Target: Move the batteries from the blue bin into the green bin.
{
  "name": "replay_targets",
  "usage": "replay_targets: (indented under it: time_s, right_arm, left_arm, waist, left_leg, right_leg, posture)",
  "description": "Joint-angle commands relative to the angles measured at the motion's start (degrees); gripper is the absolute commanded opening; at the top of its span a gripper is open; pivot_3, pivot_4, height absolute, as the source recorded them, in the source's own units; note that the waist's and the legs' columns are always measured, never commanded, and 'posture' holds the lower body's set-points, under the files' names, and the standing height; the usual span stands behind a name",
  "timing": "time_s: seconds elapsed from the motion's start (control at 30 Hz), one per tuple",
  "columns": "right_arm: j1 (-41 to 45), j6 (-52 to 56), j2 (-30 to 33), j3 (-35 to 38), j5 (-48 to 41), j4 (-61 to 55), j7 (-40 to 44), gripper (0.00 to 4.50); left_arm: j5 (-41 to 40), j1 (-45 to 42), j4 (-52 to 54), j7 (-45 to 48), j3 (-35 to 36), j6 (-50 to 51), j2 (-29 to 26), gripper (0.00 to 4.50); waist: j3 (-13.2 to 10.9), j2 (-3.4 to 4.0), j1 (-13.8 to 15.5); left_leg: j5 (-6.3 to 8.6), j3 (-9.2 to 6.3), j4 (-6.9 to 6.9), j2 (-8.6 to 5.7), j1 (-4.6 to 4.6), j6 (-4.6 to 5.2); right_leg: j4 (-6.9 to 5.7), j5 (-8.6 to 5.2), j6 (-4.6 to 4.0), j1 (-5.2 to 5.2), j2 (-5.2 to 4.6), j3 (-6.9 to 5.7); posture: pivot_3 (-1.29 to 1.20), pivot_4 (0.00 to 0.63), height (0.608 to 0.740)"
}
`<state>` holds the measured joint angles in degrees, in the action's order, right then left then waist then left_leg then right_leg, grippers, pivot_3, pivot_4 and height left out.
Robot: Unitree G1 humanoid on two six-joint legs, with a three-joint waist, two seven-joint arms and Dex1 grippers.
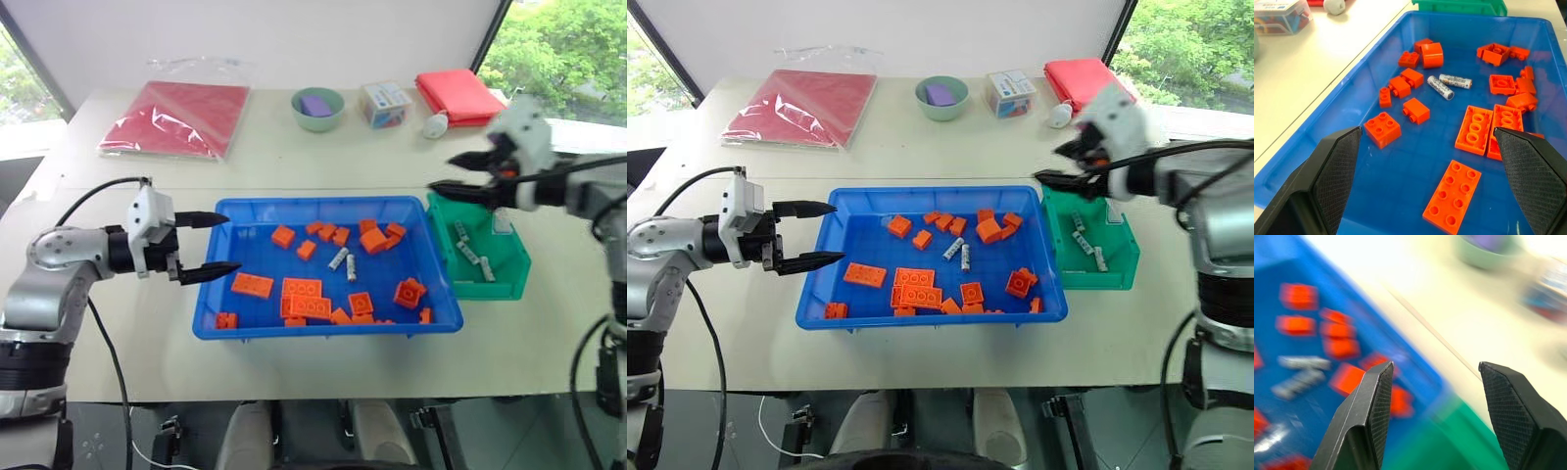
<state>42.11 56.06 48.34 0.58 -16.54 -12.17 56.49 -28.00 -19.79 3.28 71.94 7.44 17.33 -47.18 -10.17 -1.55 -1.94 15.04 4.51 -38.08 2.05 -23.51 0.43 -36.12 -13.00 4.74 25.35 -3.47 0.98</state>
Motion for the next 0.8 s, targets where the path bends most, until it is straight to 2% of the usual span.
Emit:
replay_targets:
  time_s: [0.03, 0.1, 0.17, 0.3, 0.5, 0.8]
  right_arm:
    - [-1.0, 5.1, -4.6, -3.7, -2.1, -3.6, -3.8, 3.09]
    - [-3.5, 7.5, -7.8, -6.4, -1.3, -6.3, -7.7, 3.67]
    - [-5.0, 10.5, -10.5, -7.7, -1.1, -8.1, -11.4, 4.48]
    - [-6.3, 15.5, -15.7, -7.9, -2.4, -9.5, -16.4, 4.48]
    - [-6.8, 15.5, -19.6, -10.5, -2.2, -8.1, -20.6, 4.48]
    - [-8.0, 8.1, -18.3, -17.8, 1.9, -4.4, -22.6, 4.48]
  left_arm:
    - [-0.8, -0.2, 2.3, -0.9, 1.1, 0.8, -0.9, 4.5]
    - [-1.3, -0.1, 3.1, -1.4, 1.4, 2.0, -0.9, 4.5]
    - [-2.0, 0.4, 4.4, -1.7, 1.6, 3.1, -0.9, 4.5]
    - [-2.3, 1.3, 6.4, -2.0, 1.5, 3.8, -0.7, 4.5]
    - [-2.0, 0.3, 6.1, -2.6, 0.7, 3.5, -0.2, 4.5]
    - [-1.5, -1.0, 5.0, -2.6, 0.1, 2.8, 0.2, 4.5]
  waist:
    - [0.0, 0.0, 0.2]
    - [0.0, 0.0, 0.7]
    - [0.0, 0.0, 1.1]
    - [0.0, 0.0, 1.1]
    - [0.0, 0.0, 1.0]
    - [0.0, 0.0, 1.0]
  left_leg:
    - [0.0, 0.01, -0.01, -0.01, 0.0, 0.0]
    - [0.0, 0.02, -0.03, -0.04, -0.06, 0.0]
    - [0.0, 0.03, -0.07, -0.07, -0.08, 0.0]
    - [0.0, 0.06, -0.12, -0.09, -0.1, 0.0]
    - [0.0, 0.04, -0.12, -0.11, -0.06, 0.0]
    - [0.0, 0.05, -0.11, -0.12, -0.05, 0.0]
  right_leg:
    - [-0.01, 0.0, 0.01, 0.0, -0.03, 0.0]
    - [0.0, 0.01, 0.02, 0.01, -0.11, 0.01]
    - [0.01, 0.01, 0.02, 0.01, -0.16, 0.02]
    - [0.01, 0.0, 0.0, 0.02, -0.22, 0.04]
    - [0.0, 0.0, 0.0, -0.01, -0.13, 0.01]
    - [0.0, 0.0, 0.0, -0.01, -0.1, 0.01]
  posture:
    - [0.0, 0.15, 0.736]
    - [0.0, 0.15, 0.736]
    - [0.0, 0.15, 0.736]
    - [0.0, 0.15, 0.736]
    - [0.0, 0.15, 0.736]
    - [0.0, 0.15, 0.736]
